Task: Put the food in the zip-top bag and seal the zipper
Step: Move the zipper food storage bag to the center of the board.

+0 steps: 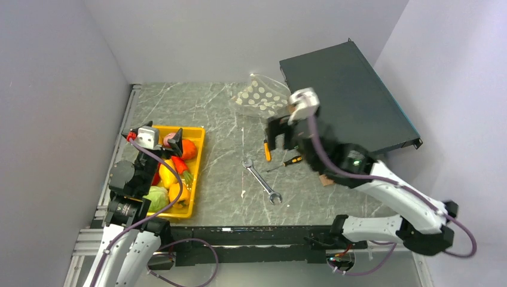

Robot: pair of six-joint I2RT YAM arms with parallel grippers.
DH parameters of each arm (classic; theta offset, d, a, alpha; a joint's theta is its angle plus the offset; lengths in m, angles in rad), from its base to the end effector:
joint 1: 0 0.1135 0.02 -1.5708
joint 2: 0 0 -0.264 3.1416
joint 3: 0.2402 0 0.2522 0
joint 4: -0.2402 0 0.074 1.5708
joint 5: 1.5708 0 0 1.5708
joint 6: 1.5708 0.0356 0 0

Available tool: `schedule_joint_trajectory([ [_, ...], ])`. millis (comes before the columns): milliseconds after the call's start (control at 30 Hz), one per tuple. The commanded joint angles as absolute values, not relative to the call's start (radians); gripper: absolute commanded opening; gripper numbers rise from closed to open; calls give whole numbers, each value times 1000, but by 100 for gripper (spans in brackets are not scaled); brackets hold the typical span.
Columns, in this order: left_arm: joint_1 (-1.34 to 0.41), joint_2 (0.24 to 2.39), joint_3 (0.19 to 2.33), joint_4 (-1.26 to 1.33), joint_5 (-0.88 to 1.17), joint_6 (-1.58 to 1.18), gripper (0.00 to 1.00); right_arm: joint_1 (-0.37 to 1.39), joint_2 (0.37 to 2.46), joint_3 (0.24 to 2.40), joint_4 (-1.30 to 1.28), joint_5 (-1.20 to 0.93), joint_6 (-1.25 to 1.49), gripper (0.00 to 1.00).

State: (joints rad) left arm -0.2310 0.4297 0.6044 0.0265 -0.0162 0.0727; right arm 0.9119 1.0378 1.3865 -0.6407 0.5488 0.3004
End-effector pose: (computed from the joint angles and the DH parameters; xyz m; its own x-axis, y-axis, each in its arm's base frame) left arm 0.1152 -0.0265 0.3470 0.2095 0.0253 -0.9775 0.1988 0.9777 0.0680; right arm 0.1344 0.1432 0.4509 -0.2774 0.0540 -0.9592 -0.3000 0.9436 0.1399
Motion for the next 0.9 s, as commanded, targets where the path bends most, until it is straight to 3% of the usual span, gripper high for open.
schedule_joint_trajectory([
  [0, -240, 432, 635, 64, -51, 95, 99, 1189, 1160, 1435, -646, 917, 249, 100],
  [367, -258, 364, 611, 67, -431, 95, 99, 1393, 1616, 1370, -394, 1062, -180, 100],
  [567, -258, 346, 604, 74, -586, 96, 99, 1225, 1750, 1255, -120, 1009, -307, 99],
  [867, -257, 349, 606, 76, -583, 99, 99, 955, 2158, 1431, 270, 1069, -630, 99],
])
